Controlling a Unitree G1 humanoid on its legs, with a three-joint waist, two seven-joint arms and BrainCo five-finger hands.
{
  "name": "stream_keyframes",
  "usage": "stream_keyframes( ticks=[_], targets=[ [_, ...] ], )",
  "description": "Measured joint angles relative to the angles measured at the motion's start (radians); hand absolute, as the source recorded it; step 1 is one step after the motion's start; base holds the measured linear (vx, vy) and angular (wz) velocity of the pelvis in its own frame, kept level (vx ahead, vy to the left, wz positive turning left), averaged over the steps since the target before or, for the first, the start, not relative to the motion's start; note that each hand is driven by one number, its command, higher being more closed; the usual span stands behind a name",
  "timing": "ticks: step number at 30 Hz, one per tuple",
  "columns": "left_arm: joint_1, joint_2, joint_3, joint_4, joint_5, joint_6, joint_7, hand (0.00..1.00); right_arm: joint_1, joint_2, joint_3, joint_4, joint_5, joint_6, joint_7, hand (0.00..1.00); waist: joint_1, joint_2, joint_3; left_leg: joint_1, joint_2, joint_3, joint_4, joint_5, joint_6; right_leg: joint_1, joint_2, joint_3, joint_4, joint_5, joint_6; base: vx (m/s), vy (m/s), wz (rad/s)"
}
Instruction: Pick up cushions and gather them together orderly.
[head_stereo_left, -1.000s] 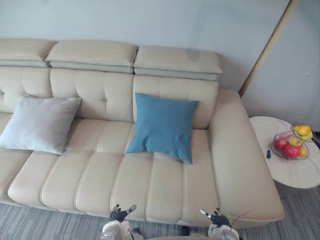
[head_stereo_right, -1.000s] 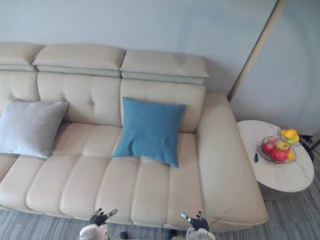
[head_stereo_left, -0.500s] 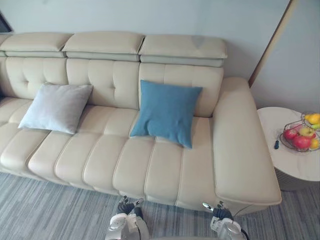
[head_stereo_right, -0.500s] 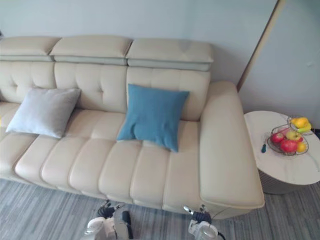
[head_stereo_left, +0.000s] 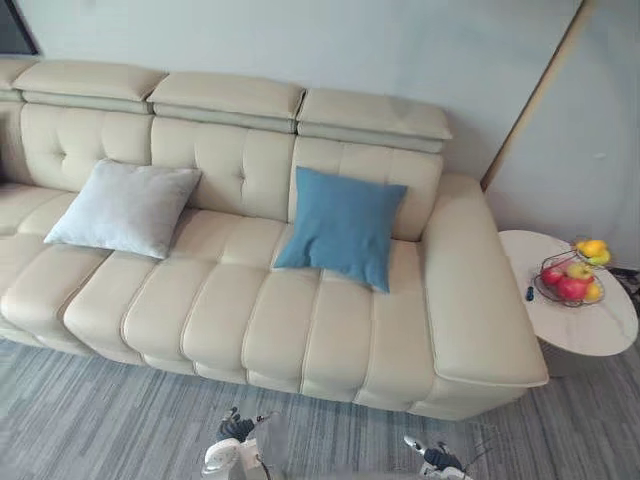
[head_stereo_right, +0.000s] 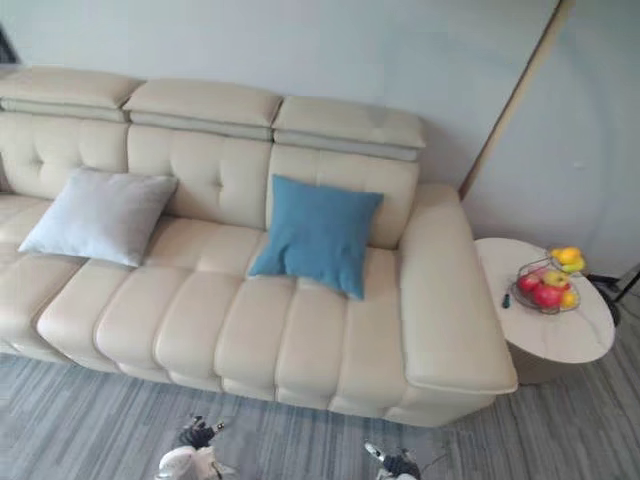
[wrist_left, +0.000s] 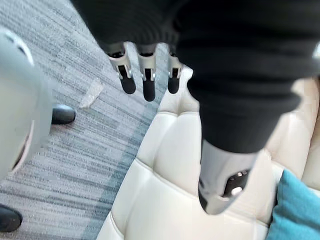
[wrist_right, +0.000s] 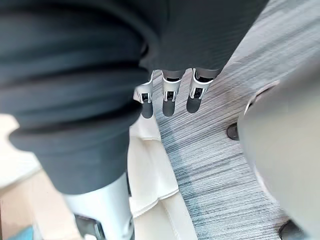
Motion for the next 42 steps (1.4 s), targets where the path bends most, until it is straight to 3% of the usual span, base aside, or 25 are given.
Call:
stream_keyframes(
  ticks=[1, 11, 16, 19, 21, 23, 24, 28, 30, 32, 34, 37, 39, 40, 41, 42],
  targets=[
    [0.035, 0.026, 0.037, 0.065, 0.002, 0.013, -0.003, 0.00, 0.004, -0.016, -0.033, 0.037, 0.001, 0.008, 0.001, 0.00, -0.001, 0.006, 0.012, 0.172, -0.023, -0.029, -0.238, 0.094, -0.008, 0.085, 0.032, 0.001, -0.065, -0.012, -0.005, 0.00, 0.000, 0.00],
    [0.035, 0.027, 0.036, 0.065, 0.002, 0.014, -0.003, 0.00, 0.005, -0.018, -0.031, 0.037, -0.001, 0.012, 0.017, 0.00, -0.006, 0.006, 0.012, 0.174, -0.022, -0.022, -0.235, 0.094, -0.008, 0.086, 0.032, 0.004, -0.065, -0.012, -0.005, 0.00, 0.000, -0.01],
    [0.025, 0.027, 0.036, 0.065, 0.002, 0.019, -0.013, 0.00, 0.000, -0.029, 0.018, 0.028, 0.001, 0.019, 0.031, 0.00, -0.015, 0.011, 0.036, 0.197, -0.007, 0.030, -0.213, 0.091, -0.013, 0.094, 0.038, 0.039, -0.056, -0.012, -0.004, -0.03, -0.014, -0.20],
    [0.014, 0.027, 0.039, 0.062, 0.005, 0.020, -0.024, 0.00, -0.005, -0.042, 0.054, 0.021, 0.002, 0.019, 0.043, 0.00, -0.015, 0.011, 0.062, 0.177, 0.015, 0.055, -0.108, 0.037, -0.026, 0.072, 0.052, 0.108, -0.040, -0.012, -0.004, -0.11, -0.028, -0.60],
    [0.006, 0.023, 0.063, 0.059, 0.010, 0.019, -0.023, 0.00, -0.010, -0.045, 0.082, 0.024, 0.002, 0.019, 0.044, 0.00, -0.012, 0.002, 0.062, 0.117, 0.018, 0.000, -0.016, 0.021, -0.011, 0.016, 0.052, 0.177, -0.016, -0.009, -0.003, -0.08, -0.057, -0.97],
    [0.005, -0.003, 0.077, 0.060, 0.008, 0.019, -0.018, 0.00, -0.024, -0.071, 0.102, 0.026, 0.002, 0.019, 0.044, 0.00, -0.014, 0.041, 0.060, 0.086, 0.042, -0.050, 0.006, -0.029, -0.031, -0.059, 0.086, 0.258, -0.018, 0.012, -0.010, -0.08, -0.051, -1.28],
    [0.001, -0.009, 0.078, 0.062, 0.007, 0.019, -0.018, 0.00, -0.031, -0.076, 0.105, 0.026, 0.001, 0.019, 0.044, 0.00, -0.014, 0.052, 0.064, 0.086, 0.054, -0.026, 0.004, -0.058, -0.038, -0.076, 0.102, 0.284, -0.025, 0.025, -0.010, -0.06, 0.024, -1.32],
    [-0.004, 0.014, 0.100, 0.059, 0.002, 0.020, -0.019, 0.00, -0.051, -0.073, 0.157, 0.026, -0.001, 0.025, 0.044, 0.00, -0.010, 0.025, 0.068, 0.107, 0.109, 0.204, 0.024, -0.090, -0.059, -0.161, 0.162, 0.383, -0.055, 0.119, -0.038, -0.05, 0.010, -1.55],
    [-0.004, 0.025, 0.108, 0.058, 0.003, 0.020, -0.019, 0.00, -0.068, -0.061, 0.163, 0.025, -0.001, 0.027, 0.044, 0.00, 0.000, 0.011, 0.059, 0.110, 0.133, 0.319, 0.026, -0.090, -0.063, -0.225, 0.168, 0.248, -0.028, 0.143, -0.077, 0.02, -0.058, -1.80],
    [-0.009, 0.025, 0.101, 0.061, 0.002, 0.021, -0.017, 0.00, -0.077, -0.063, 0.159, 0.027, -0.019, 0.027, 0.043, 0.00, -0.002, 0.012, 0.062, 0.137, 0.154, 0.414, 0.045, -0.089, -0.065, -0.261, 0.084, -0.142, 0.073, 0.094, -0.118, 0.05, -0.091, -1.59],
    [-0.016, 0.019, 0.095, 0.065, 0.000, 0.024, -0.017, 0.00, -0.067, -0.067, 0.141, 0.023, -0.039, 0.025, 0.043, 0.00, -0.009, 0.029, 0.072, 0.174, 0.166, 0.438, 0.046, -0.088, -0.066, -0.234, 0.040, -0.317, 0.123, 0.072, -0.137, 0.13, -0.123, -0.91],
    [-0.038, -0.004, 0.090, 0.066, 0.000, 0.024, -0.018, 0.00, -0.064, -0.069, 0.092, 0.017, -0.039, 0.022, 0.041, 0.00, -0.017, 0.053, 0.081, 0.219, 0.171, 0.450, 0.021, -0.056, -0.110, -0.237, 0.060, -0.313, 0.178, 0.015, -0.146, 0.11, -0.130, -0.48],
    [-0.041, -0.009, 0.082, 0.062, -0.001, 0.026, -0.021, 0.00, -0.060, -0.073, 0.075, 0.008, -0.037, 0.022, 0.040, 0.00, -0.023, 0.048, 0.087, 0.187, 0.216, 0.421, 0.193, -0.043, -0.128, -0.237, 0.062, -0.282, 0.215, -0.031, -0.153, 0.17, -0.231, -0.37],
    [-0.044, -0.013, 0.099, 0.060, -0.002, 0.027, -0.021, 0.00, -0.060, -0.073, 0.076, 0.008, -0.036, 0.022, 0.039, 0.00, -0.022, 0.049, 0.097, 0.158, 0.258, 0.387, 0.322, -0.031, -0.107, -0.216, 0.075, -0.264, 0.211, -0.047, -0.154, 0.15, -0.248, -0.45],
    [-0.042, -0.012, 0.127, 0.051, -0.013, 0.026, -0.022, 0.00, -0.062, -0.065, 0.079, 0.005, -0.036, 0.023, 0.039, 0.00, -0.018, 0.049, 0.115, 0.090, 0.312, 0.308, 0.511, 0.012, -0.024, -0.178, 0.096, -0.232, 0.199, -0.059, -0.160, 0.09, -0.190, -0.76],
    [-0.031, -0.011, 0.147, 0.044, -0.035, 0.024, -0.021, 0.00, -0.065, -0.068, 0.085, 0.005, -0.035, 0.026, 0.039, 0.00, 0.000, 0.049, 0.123, 0.010, 0.318, 0.197, 0.661, -0.031, -0.014, -0.153, 0.114, -0.192, 0.180, -0.073, -0.171, 0.10, -0.143, -0.92]
  ],
)
